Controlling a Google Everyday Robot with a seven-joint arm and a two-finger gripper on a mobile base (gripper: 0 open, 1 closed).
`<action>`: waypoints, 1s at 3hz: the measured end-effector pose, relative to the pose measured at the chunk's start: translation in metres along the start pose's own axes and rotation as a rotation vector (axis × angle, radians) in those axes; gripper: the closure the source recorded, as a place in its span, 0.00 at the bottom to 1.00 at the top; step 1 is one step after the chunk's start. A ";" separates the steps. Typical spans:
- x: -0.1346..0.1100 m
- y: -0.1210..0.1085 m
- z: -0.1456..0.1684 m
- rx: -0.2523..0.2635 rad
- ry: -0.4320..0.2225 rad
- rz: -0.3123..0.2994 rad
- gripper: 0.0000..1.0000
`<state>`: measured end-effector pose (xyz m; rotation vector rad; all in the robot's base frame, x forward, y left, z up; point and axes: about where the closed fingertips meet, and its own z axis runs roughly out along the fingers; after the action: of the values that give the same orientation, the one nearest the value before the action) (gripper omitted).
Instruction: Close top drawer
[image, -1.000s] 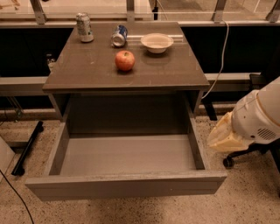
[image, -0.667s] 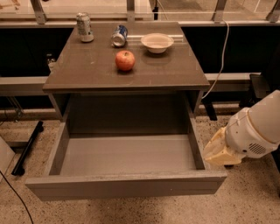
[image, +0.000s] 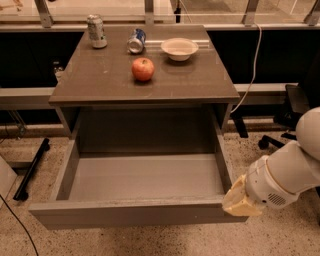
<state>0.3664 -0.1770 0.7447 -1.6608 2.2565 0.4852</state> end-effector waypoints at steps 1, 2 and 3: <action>0.010 0.006 0.027 -0.004 -0.003 0.025 1.00; 0.017 0.003 0.049 0.041 -0.004 0.058 1.00; 0.021 -0.009 0.064 0.090 -0.016 0.091 1.00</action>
Offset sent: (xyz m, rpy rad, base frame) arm -0.0008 0.0088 -0.0808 -0.0133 -0.0466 -0.1380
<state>0.3714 -0.1697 0.6769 -1.5117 2.3144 0.4091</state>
